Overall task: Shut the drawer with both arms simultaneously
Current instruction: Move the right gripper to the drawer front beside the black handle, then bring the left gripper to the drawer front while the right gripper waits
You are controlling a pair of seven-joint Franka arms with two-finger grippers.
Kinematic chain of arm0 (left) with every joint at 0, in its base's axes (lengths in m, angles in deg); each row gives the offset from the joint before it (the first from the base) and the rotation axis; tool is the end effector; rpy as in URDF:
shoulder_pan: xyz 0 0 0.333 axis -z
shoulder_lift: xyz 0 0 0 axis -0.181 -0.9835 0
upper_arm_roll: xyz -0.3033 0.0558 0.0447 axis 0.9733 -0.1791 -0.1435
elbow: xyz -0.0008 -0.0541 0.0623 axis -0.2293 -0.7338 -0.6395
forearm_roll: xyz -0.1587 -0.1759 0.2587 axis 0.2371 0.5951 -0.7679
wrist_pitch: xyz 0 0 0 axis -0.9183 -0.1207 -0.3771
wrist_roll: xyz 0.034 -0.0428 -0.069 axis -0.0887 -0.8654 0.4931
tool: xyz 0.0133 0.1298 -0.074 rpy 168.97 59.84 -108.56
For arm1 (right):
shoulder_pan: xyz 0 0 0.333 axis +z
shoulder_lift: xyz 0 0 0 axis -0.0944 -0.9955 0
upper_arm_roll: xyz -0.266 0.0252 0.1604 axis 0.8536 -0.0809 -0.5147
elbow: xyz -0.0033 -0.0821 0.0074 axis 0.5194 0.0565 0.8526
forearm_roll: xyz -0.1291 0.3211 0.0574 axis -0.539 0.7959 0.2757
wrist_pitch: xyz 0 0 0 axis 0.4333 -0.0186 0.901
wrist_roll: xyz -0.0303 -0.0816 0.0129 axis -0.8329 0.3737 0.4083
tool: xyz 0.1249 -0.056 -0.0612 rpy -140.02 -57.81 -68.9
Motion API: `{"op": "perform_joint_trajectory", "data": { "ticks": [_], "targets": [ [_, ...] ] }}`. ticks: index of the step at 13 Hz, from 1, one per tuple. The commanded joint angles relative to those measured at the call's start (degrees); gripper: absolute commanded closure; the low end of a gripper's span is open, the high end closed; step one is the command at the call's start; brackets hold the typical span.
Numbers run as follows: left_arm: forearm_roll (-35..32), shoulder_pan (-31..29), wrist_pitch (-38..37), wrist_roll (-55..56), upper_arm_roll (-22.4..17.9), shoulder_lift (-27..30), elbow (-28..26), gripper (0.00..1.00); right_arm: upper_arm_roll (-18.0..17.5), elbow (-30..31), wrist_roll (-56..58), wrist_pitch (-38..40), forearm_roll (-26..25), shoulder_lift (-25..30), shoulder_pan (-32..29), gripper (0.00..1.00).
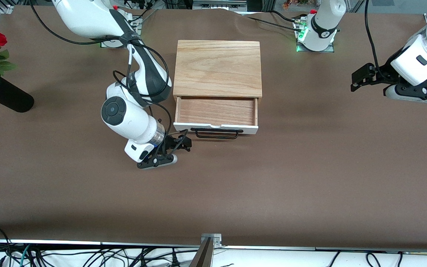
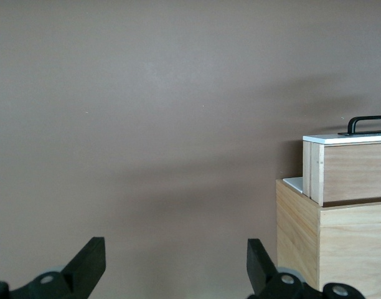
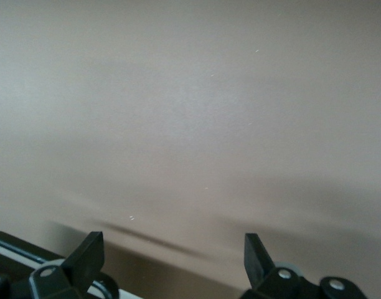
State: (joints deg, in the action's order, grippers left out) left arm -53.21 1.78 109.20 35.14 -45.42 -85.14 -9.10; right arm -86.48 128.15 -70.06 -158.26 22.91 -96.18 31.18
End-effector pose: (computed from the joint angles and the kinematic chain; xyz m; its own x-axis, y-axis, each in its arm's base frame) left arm 0.5132 -0.0761 0.5733 0.9951 -0.0740 -0.0654 -0.0700 -0.9956 0.0625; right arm 0.6195 0.3468 0.3210 0.9877 0.1202 0.0999 0.1447 -0.9450 -0.2932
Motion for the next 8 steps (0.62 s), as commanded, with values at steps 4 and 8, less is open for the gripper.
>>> {"op": "perform_joint_trajectory", "data": {
  "ticks": [4, 8],
  "targets": [
    [6.65, 0.54, -0.73, -0.47, 0.68, -6.19, 1.17, 0.0, -0.46, -1.89, -0.55, 0.37, 2.31, -2.3, 1.21, 0.0],
    [11.98, 3.86, 7.07, -0.82, 2.61, -16.52, 1.09, 0.0, -0.46, -1.89, -0.46, 0.36, 2.31, -3.01, 1.39, 0.0]
  ]
}}
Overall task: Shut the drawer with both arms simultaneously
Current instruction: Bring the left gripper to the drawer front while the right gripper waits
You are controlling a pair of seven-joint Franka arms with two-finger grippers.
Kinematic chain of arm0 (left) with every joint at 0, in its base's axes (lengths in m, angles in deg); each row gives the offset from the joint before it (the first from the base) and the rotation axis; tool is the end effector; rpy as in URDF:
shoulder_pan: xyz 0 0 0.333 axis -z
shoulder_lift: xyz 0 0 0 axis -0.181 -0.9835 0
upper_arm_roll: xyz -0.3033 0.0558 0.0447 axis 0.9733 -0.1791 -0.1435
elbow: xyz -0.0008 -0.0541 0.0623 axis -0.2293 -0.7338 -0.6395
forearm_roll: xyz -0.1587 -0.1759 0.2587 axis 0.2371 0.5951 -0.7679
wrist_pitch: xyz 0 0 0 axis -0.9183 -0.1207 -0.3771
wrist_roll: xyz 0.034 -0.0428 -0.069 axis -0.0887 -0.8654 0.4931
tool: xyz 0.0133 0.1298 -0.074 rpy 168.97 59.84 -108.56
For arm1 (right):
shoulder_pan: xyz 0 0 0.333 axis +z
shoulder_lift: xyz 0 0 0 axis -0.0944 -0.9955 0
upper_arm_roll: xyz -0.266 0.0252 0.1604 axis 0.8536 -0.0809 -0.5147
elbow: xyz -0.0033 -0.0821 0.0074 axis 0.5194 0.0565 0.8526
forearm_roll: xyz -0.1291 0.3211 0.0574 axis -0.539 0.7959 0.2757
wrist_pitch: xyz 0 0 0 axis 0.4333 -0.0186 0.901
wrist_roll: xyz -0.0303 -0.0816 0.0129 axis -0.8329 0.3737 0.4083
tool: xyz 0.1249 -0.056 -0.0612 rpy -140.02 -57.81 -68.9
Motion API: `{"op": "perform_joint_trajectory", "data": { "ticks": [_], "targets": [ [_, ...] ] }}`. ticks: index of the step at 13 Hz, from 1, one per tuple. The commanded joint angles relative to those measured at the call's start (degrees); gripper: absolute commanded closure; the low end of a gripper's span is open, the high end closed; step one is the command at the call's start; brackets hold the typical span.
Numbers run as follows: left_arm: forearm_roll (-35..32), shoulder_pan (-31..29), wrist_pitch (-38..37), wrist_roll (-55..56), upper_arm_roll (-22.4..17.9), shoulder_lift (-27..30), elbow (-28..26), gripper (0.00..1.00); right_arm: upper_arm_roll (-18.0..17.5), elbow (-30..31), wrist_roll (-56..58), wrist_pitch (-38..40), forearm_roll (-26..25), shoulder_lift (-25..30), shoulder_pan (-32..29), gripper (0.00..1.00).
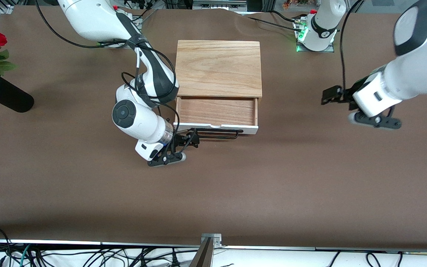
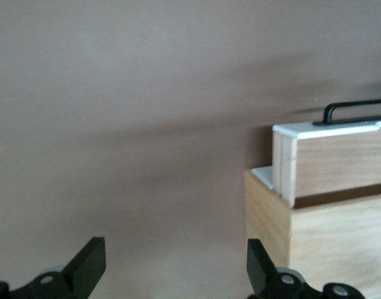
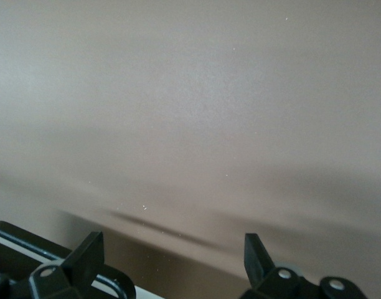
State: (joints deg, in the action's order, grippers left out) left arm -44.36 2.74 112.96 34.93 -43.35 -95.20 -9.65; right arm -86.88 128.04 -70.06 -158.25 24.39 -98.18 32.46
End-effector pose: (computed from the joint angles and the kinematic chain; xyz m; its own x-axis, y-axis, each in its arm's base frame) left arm 0.5476 -0.1345 0.4818 0.9736 -0.1254 -0.1905 -0.0868 -0.9761 0.1991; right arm 0.6086 0.3653 0.2978 0.9891 0.1350 0.0586 0.1466 -0.9400 -0.3080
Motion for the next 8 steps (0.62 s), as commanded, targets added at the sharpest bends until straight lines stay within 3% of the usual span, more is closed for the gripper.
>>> {"op": "perform_joint_trajectory", "data": {
  "ticks": [1, 6, 8],
  "targets": [
    [6.11, 4.91, 4.64, -0.61, 0.55, -8.59, 1.81, 0.0, -0.07, -1.78, -0.46, 0.35, 0.92, -1.01, 0.11, 0.0],
    [17.98, 10.64, 23.87, 0.35, 0.28, -18.35, 2.95, 0.0, -0.07, -1.61, -0.63, 0.97, 0.92, -1.36, 1.52, 0.0],
    [19.85, 11.35, 25.22, 0.35, 0.28, -20.12, 4.27, 0.0, -0.07, -1.43, -0.55, 1.4, 1.0, -1.36, 1.78, 0.0]
  ]
}}
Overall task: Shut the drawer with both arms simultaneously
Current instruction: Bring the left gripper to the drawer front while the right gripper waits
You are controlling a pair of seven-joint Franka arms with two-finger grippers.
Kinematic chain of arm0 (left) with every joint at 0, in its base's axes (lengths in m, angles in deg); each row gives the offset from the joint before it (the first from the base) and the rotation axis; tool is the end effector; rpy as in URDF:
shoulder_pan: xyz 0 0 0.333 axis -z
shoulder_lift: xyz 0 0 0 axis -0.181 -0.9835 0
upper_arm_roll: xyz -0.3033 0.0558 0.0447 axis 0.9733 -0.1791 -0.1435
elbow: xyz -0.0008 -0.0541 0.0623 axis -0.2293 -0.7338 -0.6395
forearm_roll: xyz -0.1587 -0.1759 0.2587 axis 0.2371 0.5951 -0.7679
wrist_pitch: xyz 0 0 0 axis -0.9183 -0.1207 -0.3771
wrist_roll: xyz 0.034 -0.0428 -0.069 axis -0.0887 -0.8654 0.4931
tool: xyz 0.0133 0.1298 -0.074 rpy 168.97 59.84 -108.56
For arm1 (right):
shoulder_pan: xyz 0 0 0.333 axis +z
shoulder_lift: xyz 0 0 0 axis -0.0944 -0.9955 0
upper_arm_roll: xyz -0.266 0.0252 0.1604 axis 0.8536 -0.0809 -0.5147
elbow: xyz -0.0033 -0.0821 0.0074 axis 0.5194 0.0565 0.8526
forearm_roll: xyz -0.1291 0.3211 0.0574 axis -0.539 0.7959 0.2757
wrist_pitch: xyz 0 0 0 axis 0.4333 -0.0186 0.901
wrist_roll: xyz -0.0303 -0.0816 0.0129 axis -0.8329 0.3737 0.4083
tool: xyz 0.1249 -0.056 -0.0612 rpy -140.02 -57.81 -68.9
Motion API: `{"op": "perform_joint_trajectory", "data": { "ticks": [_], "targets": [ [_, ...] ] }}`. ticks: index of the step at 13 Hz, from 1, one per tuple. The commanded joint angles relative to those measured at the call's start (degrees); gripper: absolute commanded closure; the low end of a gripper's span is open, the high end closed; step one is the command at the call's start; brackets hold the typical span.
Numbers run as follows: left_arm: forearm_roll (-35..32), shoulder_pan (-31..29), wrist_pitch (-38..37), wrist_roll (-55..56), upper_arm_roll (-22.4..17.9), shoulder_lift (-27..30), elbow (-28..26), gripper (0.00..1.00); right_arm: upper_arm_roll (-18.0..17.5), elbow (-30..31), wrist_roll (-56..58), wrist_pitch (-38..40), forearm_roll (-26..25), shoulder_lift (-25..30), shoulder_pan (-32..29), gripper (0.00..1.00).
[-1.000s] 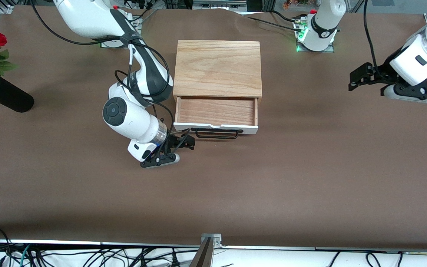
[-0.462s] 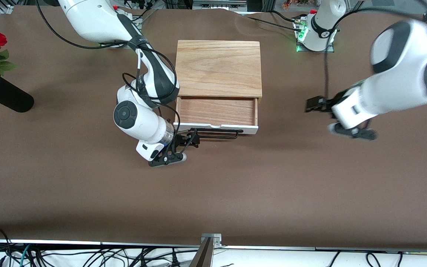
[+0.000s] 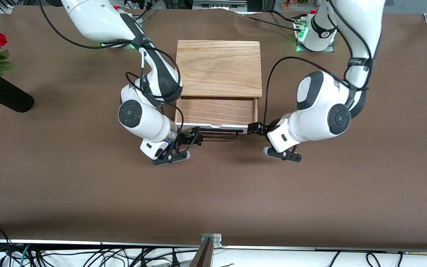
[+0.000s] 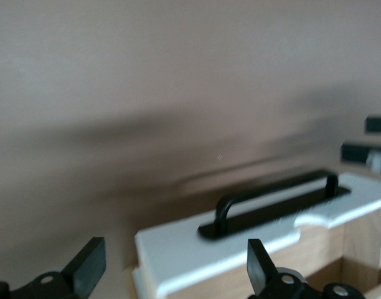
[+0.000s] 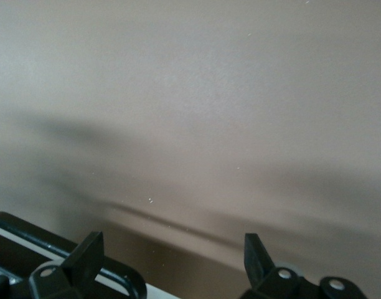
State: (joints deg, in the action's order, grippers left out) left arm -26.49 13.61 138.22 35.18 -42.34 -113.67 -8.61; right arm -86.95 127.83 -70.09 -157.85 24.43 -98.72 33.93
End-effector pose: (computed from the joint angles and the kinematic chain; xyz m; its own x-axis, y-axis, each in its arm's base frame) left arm 0.5947 -0.2990 0.3307 0.9856 -0.1220 -0.1168 -0.0598 -0.8989 0.4341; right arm 0.5981 0.3815 0.2921 0.9856 0.1625 0.0460 0.1688 -0.9368 -0.3064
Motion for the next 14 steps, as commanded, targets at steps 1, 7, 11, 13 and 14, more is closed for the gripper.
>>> {"op": "perform_joint_trajectory", "data": {
  "ticks": [1, 7, 11, 13, 14],
  "targets": [
    [2.33, 0.49, -0.04, 0.1, -0.73, -1.91, 3.31, 0.0, 0.0, -1.13, -0.43, 1.79, 0.96, -0.83, 0.4, 0.0],
    [5.94, 2.59, -0.13, -0.86, -0.38, -3.85, -0.01, 0.0, 0.0, -1.13, -0.34, 5.67, 0.96, -0.56, 0.84, 0.0],
    [5.85, 3.12, -0.39, -0.86, -0.29, -3.41, -2.39, 0.0, 0.0, -1.21, -0.52, 7.68, 0.96, -0.39, 1.54, 0.0],
    [5.76, 3.83, -0.48, -0.86, -0.29, -2.27, -5.11, 0.0, -0.08, -1.21, -0.52, 9.61, 1.05, -0.3, 1.63, 0.0],
    [5.85, 3.74, -0.57, -0.86, -0.29, -2.0, -6.08, 0.0, -0.08, -1.21, -0.52, 10.75, 1.05, -0.3, 1.98, 0.0]
  ]
}}
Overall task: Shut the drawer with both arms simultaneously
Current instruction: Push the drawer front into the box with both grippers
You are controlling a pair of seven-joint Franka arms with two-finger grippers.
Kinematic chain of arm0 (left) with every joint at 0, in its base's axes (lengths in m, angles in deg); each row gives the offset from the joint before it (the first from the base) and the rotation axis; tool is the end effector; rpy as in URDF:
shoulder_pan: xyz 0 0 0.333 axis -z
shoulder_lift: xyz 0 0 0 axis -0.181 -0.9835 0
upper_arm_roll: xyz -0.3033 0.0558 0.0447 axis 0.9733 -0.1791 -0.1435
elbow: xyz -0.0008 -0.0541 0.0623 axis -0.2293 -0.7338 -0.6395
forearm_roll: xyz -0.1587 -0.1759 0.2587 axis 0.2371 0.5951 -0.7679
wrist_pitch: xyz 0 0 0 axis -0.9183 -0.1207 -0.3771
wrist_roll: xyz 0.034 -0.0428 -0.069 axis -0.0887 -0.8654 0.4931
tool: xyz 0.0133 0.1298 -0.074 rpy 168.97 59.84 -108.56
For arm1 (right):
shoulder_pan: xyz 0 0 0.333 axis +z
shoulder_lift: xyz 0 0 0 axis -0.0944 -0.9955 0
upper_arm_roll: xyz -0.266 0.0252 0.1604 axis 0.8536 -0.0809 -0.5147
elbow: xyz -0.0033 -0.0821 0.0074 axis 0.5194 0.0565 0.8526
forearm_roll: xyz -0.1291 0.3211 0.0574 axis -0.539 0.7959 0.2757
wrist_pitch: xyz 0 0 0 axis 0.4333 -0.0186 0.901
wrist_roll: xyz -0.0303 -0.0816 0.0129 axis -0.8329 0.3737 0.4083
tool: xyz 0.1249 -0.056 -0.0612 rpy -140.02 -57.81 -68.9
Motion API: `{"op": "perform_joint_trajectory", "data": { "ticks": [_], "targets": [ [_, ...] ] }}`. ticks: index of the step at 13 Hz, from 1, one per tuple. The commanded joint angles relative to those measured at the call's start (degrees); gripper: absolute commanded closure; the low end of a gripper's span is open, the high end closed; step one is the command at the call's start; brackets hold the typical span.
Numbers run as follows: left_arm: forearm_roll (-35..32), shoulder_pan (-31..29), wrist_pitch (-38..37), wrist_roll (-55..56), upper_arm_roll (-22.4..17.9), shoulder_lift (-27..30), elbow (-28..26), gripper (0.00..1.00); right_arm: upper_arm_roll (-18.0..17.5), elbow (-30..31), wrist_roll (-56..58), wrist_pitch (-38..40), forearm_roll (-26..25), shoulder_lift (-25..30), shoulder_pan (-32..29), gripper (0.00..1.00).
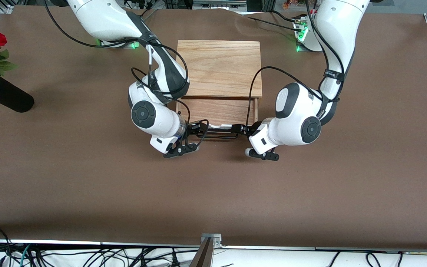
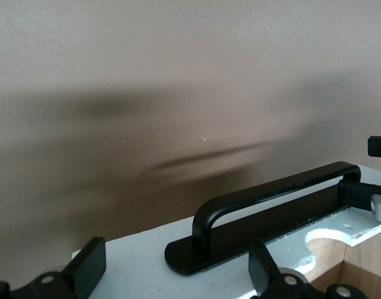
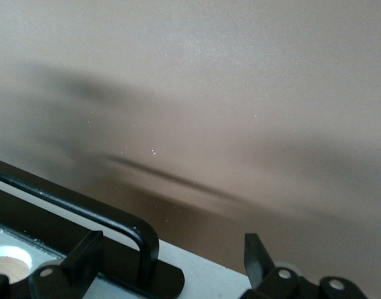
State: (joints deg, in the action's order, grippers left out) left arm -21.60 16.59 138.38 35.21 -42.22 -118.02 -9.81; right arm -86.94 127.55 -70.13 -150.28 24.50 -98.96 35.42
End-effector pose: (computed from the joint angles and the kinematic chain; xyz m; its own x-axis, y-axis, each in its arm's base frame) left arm 0.5707 -0.3347 0.2757 0.9647 -0.1358 -0.2255 -0.0163 -0.8859 0.4637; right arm 0.5697 0.3930 0.2794 0.9716 0.2235 -0.0776 0.1935 -0.9395 -0.2828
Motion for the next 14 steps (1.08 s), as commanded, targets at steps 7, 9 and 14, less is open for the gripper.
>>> {"op": "perform_joint_trajectory", "data": {
  "ticks": [7, 9, 14],
  "targets": [
    [0.78, 0.67, -2.66, -0.9, -0.06, 5.24, -10.51, 0.0, -0.61, -0.94, -0.39, 9.77, 0.89, 0.04, 1.9, 0.0],
    [0.78, 0.67, -4.49, -0.81, -0.06, 6.03, -11.3, 0.0, -1.23, -0.94, -0.39, 12.14, 0.89, 0.12, 1.9, 0.0],
    [0.69, 0.67, -8.81, -0.81, -0.14, 7.61, -12.53, 0.0, -2.81, -0.94, -0.22, 16.98, 0.89, 0.21, 1.82, 0.0]
  ]
}}
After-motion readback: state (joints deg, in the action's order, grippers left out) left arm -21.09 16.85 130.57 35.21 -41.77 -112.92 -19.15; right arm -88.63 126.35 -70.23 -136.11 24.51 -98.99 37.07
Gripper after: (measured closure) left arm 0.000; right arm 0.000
